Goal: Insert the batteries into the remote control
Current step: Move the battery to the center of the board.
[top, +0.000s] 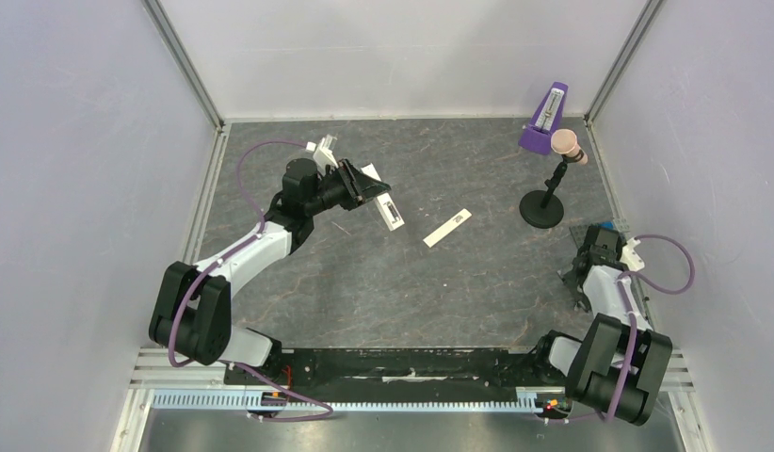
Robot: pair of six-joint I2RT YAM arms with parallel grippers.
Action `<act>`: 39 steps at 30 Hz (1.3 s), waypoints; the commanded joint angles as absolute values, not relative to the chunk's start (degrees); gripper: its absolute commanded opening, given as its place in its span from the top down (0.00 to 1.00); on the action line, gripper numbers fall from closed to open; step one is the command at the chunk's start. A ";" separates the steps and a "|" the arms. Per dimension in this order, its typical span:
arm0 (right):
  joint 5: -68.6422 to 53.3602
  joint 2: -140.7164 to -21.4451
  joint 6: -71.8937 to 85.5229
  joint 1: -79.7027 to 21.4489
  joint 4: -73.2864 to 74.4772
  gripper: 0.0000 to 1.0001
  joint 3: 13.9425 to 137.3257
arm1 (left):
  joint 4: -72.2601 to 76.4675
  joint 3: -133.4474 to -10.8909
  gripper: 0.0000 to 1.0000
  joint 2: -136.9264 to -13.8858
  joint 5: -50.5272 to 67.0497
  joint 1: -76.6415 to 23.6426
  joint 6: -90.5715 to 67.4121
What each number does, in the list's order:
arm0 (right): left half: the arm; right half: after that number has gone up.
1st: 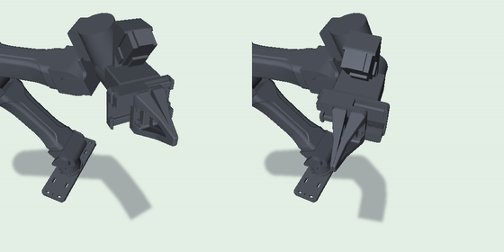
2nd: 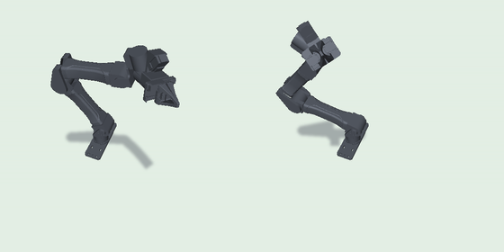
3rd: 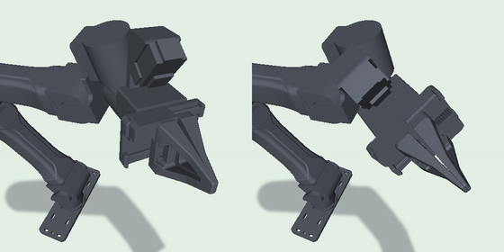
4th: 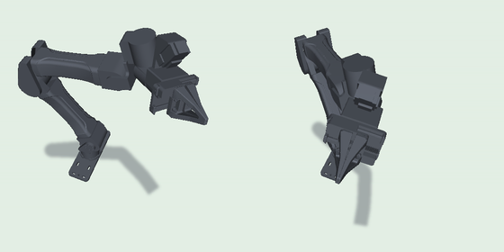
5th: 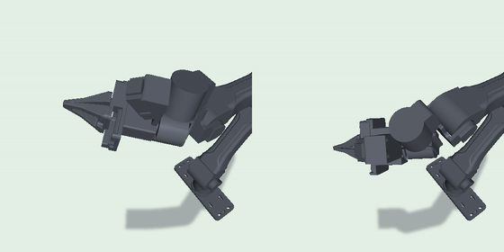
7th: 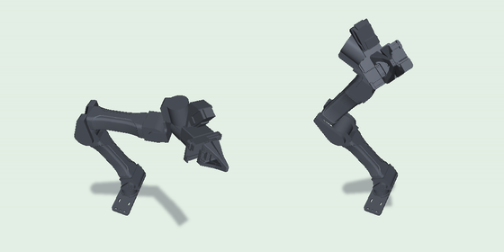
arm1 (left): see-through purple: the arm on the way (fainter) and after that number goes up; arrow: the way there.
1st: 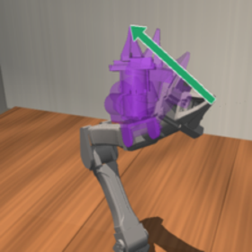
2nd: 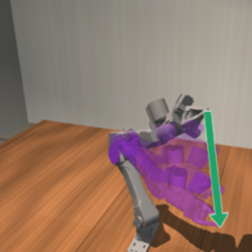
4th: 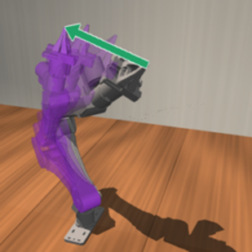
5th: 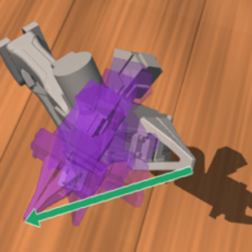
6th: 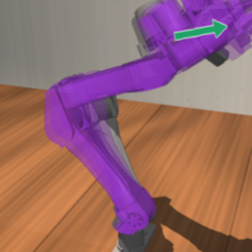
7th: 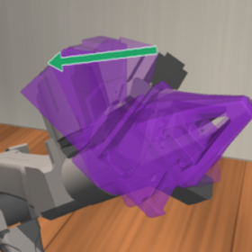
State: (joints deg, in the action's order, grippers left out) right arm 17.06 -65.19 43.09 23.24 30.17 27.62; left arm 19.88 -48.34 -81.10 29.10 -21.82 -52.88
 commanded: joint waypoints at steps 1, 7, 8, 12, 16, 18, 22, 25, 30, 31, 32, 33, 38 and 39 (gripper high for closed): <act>9.30 -67.38 46.14 20.99 42.39 0.36 22.23 | 22.75 -48.47 0.98 -78.96 28.08 -21.45 -53.97; 9.83 -69.06 47.03 19.39 43.80 0.49 23.38 | 22.67 -48.52 0.98 -78.57 27.51 -21.44 -53.79; 9.76 -69.65 47.10 19.27 43.92 0.51 23.54 | 22.67 -48.52 0.98 -78.49 27.52 -21.43 -53.79; 9.81 -70.73 47.20 18.53 43.68 0.63 23.65 | 22.64 -48.34 0.98 -78.15 27.35 -21.43 -53.74; 9.41 -70.53 46.97 17.95 42.65 0.76 22.77 | 22.66 -48.01 0.98 -77.70 27.25 -21.43 -53.79; 8.57 -70.53 46.54 17.96 41.74 0.86 22.02 | 22.67 -47.74 0.98 -77.48 27.20 -21.44 -53.83; 5.03 -69.17 43.85 16.73 38.99 0.95 21.18 | 22.25 -47.12 0.98 -76.79 26.82 -21.38 -53.94; 2.38 -66.87 41.71 13.76 36.28 0.95 21.31 | 21.46 -46.69 0.98 -76.10 26.37 -21.41 -53.92; -1.87 -64.62 40.44 7.68 32.90 0.96 21.78 | 19.84 -45.33 0.98 -74.26 25.45 -21.40 -53.71; -2.18 -63.80 40.43 6.52 32.20 0.97 21.72 | 19.25 -44.91 0.98 -73.60 25.09 -21.42 -53.55; -2.24 -62.86 40.43 5.52 31.56 0.97 21.66 | 18.86 -44.40 0.98 -73.06 24.84 -21.43 -53.40; -2.51 -62.19 40.35 4.34 30.71 0.96 21.55 | 18.62 -43.95 0.98 -72.52 24.67 -21.40 -53.35; -3.20 -62.18 40.94 -2.79 27.90 0.96 22.57 | 18.27 -41.14 0.98 -70.45 24.44 -21.44 -53.83; -2.95 -62.69 41.16 -4.36 27.48 0.96 22.95 | 18.28 -40.55 0.98 -70.16 24.32 -21.44 -53.95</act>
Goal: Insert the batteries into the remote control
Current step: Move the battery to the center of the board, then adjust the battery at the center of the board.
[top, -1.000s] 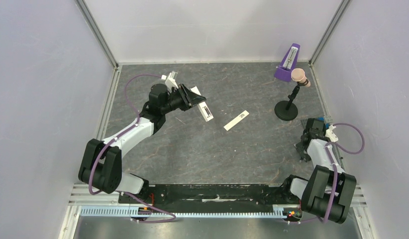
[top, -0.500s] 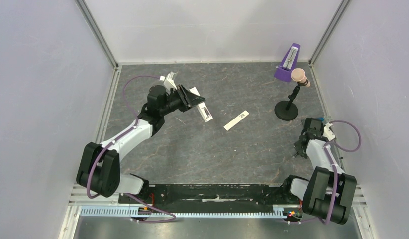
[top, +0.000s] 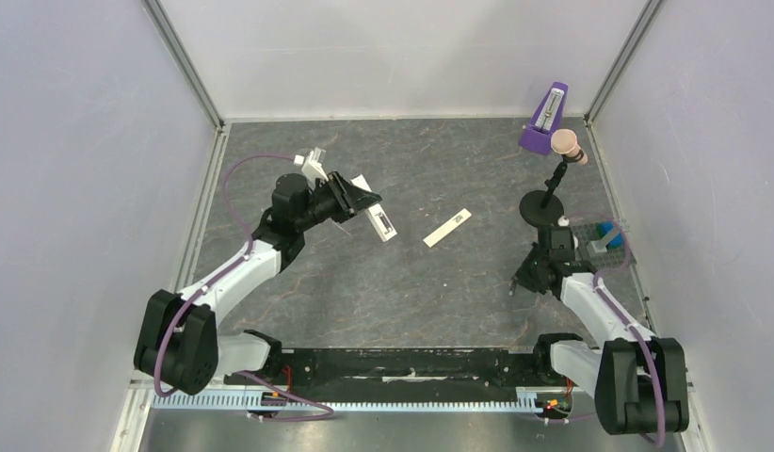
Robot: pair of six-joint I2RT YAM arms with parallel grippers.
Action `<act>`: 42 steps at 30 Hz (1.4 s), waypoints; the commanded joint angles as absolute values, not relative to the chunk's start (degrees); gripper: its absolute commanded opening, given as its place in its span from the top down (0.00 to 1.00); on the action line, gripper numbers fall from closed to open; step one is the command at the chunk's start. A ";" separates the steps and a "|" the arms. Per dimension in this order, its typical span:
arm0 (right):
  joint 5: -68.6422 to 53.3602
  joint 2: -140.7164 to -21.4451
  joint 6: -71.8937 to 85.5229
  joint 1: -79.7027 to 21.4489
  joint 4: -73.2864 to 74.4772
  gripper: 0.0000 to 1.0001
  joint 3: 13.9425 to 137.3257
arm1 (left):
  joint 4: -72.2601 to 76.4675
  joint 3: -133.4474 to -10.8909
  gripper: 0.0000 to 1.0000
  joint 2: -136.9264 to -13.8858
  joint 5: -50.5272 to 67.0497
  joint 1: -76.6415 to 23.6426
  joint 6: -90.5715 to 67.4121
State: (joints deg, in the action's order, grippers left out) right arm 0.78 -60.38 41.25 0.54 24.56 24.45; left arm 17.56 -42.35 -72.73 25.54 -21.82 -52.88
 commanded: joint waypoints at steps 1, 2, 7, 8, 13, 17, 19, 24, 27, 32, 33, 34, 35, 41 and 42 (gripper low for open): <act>-2.79 -63.10 41.45 -5.95 26.96 0.96 23.46 | 18.20 -40.09 0.98 -69.83 24.17 -21.42 -54.05; -2.24 -63.71 42.00 -7.46 26.76 0.96 23.97 | 18.15 -39.69 0.98 -69.48 24.17 -21.39 -54.14; 2.63 -67.71 43.02 -16.56 26.47 0.96 27.79 | 16.97 -38.21 0.98 -68.46 24.35 -21.44 -53.75; 3.72 -68.68 43.22 -18.35 26.54 0.96 28.58 | 16.67 -38.01 0.98 -68.20 24.32 -21.44 -53.66; 10.34 -71.40 42.69 -25.57 28.52 0.74 31.65 | 15.32 -37.15 0.98 -67.09 24.17 -21.42 -52.37; 14.34 -69.90 42.26 -28.74 29.55 0.36 32.43 | 14.45 -36.93 0.98 -66.89 24.87 -21.40 -50.95; 13.91 -68.97 41.46 -29.21 29.27 0.33 32.27 | 14.30 -36.69 0.98 -66.99 25.24 -21.44 -50.23; 11.11 -68.52 37.69 -31.05 30.36 0.38 31.14 | 16.38 -36.01 0.98 -67.06 28.04 -21.39 -48.16; 11.48 -67.70 36.26 -32.82 30.20 0.43 29.88 | 22.47 -34.26 0.98 -67.19 32.64 -21.40 -46.80; 12.82 -68.29 35.20 -33.83 27.71 0.51 27.89 | 39.66 -31.35 0.98 -69.18 46.84 -21.43 -45.59; 13.35 -68.71 35.35 -34.03 27.49 0.52 27.65 | 42.55 -31.10 0.98 -69.65 49.27 -21.44 -45.76; 13.61 -68.95 35.15 -34.31 27.06 0.53 27.40 | 44.13 -31.01 0.98 -70.14 50.82 -21.39 -45.71; 14.07 -69.29 35.09 -34.48 26.73 0.54 27.14 | 45.42 -30.87 0.98 -70.54 52.42 -21.43 -45.62; 15.11 -70.02 34.22 -34.72 25.19 0.61 26.67 | 48.95 -30.76 0.98 -71.54 54.26 -21.39 -46.93; 15.14 -70.17 34.13 -34.70 25.05 0.62 26.83 | 48.58 -30.76 0.98 -71.40 53.79 -21.42 -46.66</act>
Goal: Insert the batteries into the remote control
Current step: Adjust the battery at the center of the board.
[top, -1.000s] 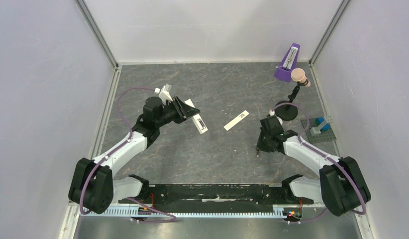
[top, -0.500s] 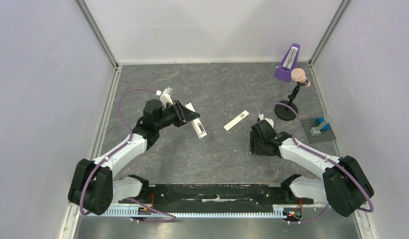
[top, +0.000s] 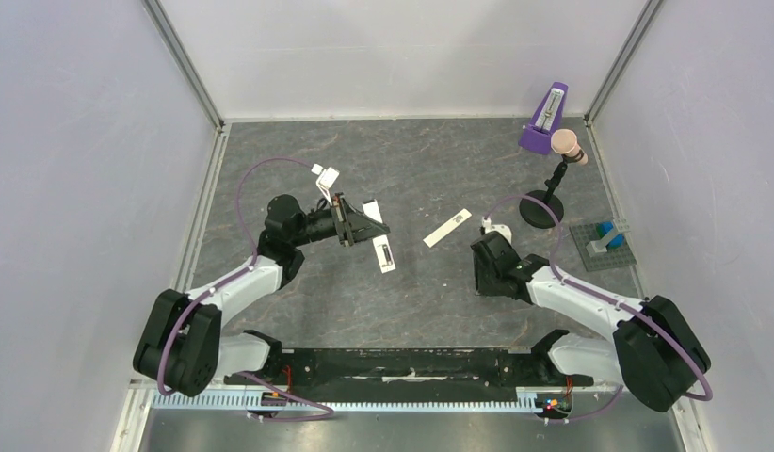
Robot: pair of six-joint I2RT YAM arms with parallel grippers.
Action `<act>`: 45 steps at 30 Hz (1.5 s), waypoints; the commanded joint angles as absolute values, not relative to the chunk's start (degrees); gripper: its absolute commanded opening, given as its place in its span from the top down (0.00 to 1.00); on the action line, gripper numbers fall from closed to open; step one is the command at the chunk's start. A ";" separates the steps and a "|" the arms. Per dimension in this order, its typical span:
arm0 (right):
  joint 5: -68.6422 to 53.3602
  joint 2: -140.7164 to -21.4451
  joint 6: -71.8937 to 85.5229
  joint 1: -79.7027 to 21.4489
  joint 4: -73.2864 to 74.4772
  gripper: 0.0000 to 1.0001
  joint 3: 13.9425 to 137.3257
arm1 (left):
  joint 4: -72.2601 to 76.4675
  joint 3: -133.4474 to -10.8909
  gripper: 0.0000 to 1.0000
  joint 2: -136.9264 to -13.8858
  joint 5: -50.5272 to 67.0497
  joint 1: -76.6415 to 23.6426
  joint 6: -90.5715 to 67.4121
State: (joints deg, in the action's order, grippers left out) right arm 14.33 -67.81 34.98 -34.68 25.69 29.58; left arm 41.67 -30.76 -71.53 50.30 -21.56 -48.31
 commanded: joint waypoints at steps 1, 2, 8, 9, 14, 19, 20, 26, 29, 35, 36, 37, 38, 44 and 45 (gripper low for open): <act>15.15 -70.35 33.97 -34.72 24.93 0.66 26.94 | 47.50 -30.83 0.98 -71.15 53.49 -21.44 -46.24; 15.07 -70.76 33.87 -34.79 24.83 0.70 27.13 | 46.09 -31.08 0.98 -70.89 52.85 -21.41 -45.60; 16.47 -72.80 39.86 -34.72 25.97 0.85 30.20 | 37.43 -31.33 0.98 -67.73 47.22 -21.44 -41.43; 16.96 -73.47 42.63 -34.73 26.71 0.89 31.66 | 35.76 -31.26 0.98 -66.99 45.69 -21.44 -40.84; 15.99 -78.40 57.26 -34.54 30.81 1.00 38.83 | 29.76 -31.11 0.98 -63.61 37.94 -21.38 -38.72; 16.50 -81.49 71.07 -33.96 36.18 1.00 44.01 | 26.53 -30.34 0.98 -60.75 31.46 -21.41 -37.67; 16.11 -81.53 74.51 -33.85 36.58 1.00 44.72 | 25.74 -30.35 0.98 -60.22 30.51 -21.44 -37.52; 16.51 -82.91 97.51 -33.99 42.11 1.00 48.65 | 24.17 -29.64 0.98 -57.12 24.99 -21.39 -36.72; 20.56 -84.84 103.55 -34.11 44.79 0.99 51.31 | 24.13 -29.46 0.98 -56.44 24.09 -21.41 -36.67; 25.22 -89.57 107.77 -34.10 48.72 0.88 55.59 | 23.13 -29.66 0.98 -55.94 23.99 -21.44 -36.22; 25.50 -89.85 107.74 -34.10 48.63 0.86 55.71 | 22.97 -29.70 0.98 -55.85 23.93 -21.44 -36.06; 25.83 -89.92 107.69 -34.15 48.30 0.86 55.72 | 22.54 -29.78 0.98 -55.73 23.84 -21.39 -35.86; 26.37 -89.92 107.59 -34.04 48.24 0.86 55.70 | 22.09 -29.88 0.98 -55.61 23.75 -21.36 -35.65; 26.40 -90.28 106.40 -34.19 46.75 0.70 55.21 | 20.75 -29.91 0.98 -55.07 23.51 -21.40 -34.75; 27.03 -89.90 105.31 -34.35 45.97 0.63 55.35 | 20.58 -30.00 0.98 -54.97 23.62 -21.43 -34.67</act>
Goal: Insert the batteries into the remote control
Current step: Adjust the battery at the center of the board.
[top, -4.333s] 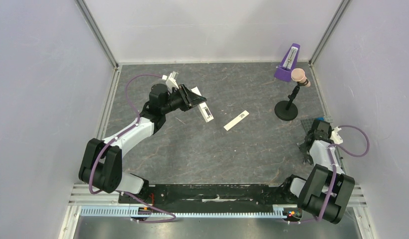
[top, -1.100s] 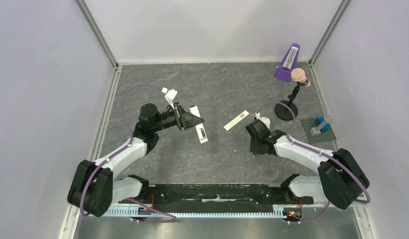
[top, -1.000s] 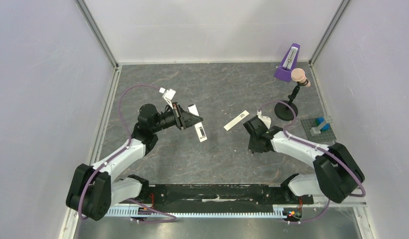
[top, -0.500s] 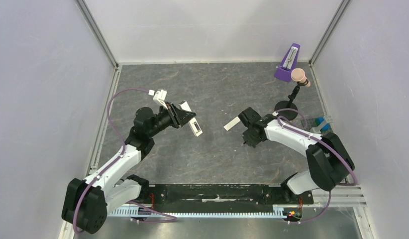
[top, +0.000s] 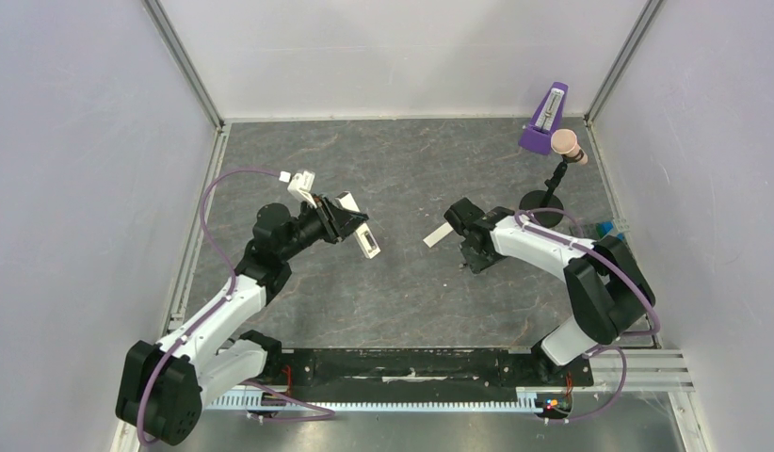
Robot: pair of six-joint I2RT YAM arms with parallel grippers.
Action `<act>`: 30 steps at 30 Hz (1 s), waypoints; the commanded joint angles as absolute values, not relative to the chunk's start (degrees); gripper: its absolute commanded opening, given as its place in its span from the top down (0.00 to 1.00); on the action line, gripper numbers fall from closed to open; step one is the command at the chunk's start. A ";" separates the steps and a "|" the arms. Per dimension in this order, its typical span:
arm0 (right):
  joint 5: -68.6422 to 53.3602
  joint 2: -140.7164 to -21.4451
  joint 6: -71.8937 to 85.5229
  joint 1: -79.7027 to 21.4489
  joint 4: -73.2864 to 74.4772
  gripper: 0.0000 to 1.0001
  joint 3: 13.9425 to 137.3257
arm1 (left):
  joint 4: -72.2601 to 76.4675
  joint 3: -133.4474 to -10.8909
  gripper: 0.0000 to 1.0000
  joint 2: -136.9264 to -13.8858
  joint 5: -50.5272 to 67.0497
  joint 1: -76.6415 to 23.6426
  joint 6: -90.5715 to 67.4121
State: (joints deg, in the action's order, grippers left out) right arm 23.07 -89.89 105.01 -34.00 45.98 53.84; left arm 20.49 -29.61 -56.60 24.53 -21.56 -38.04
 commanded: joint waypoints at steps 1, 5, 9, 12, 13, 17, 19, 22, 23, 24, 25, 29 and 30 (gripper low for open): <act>27.96 -89.24 104.41 -34.65 45.28 0.56 55.36 | 20.40 -30.12 0.98 -55.03 23.93 -21.39 -34.55; 28.52 -85.51 100.12 -35.03 43.38 0.42 54.48 | 19.83 -30.48 0.98 -55.37 24.26 -21.42 -34.10; 31.58 -78.52 81.33 -35.06 35.90 0.40 51.15 | 19.85 -30.38 0.98 -55.21 23.98 -21.40 -34.13; 27.79 -73.79 51.33 -34.69 23.49 0.38 47.65 | 19.85 -30.26 0.98 -54.78 23.32 -21.36 -33.88; 25.48 -73.20 43.08 -34.55 22.65 0.38 47.80 | 19.79 -30.18 0.98 -54.63 23.06 -21.35 -33.84; 19.74 -74.12 22.29 -34.46 24.73 0.36 48.93 | 19.19 -29.95 0.98 -53.39 21.79 -21.34 -33.18; 11.17 -74.18 9.77 -34.50 23.31 0.36 47.86 | 18.99 -29.86 0.98 -52.91 21.28 -21.30 -33.04; 5.91 -76.53 -4.68 -34.54 26.98 0.35 49.05 | 18.79 -30.25 0.98 -52.28 20.27 -21.35 -33.35; 5.64 -77.72 -8.26 -34.54 28.42 0.35 50.05 | 18.92 -30.39 0.98 -52.10 19.92 -21.36 -33.44; 5.23 -78.63 -11.03 -34.52 29.61 0.34 51.07 | 18.98 -30.41 0.98 -52.07 19.68 -21.35 -33.61; 5.12 -79.53 -13.87 -34.54 30.06 0.34 51.76 | 19.13 -30.49 0.98 -52.05 19.52 -21.35 -33.84; 4.07 -82.62 -24.01 -34.55 31.66 0.33 53.86 | 19.32 -30.68 0.98 -52.50 19.97 -21.26 -34.42; 3.90 -83.11 -26.46 -34.50 32.07 0.33 54.05 | 19.26 -30.80 0.98 -52.71 20.20 -21.20 -34.54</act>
State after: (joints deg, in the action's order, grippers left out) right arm 7.14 -81.47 -9.10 -34.52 29.74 50.09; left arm 17.50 -29.61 -53.08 20.95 -21.56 -35.51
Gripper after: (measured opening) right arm 0.666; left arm 0.358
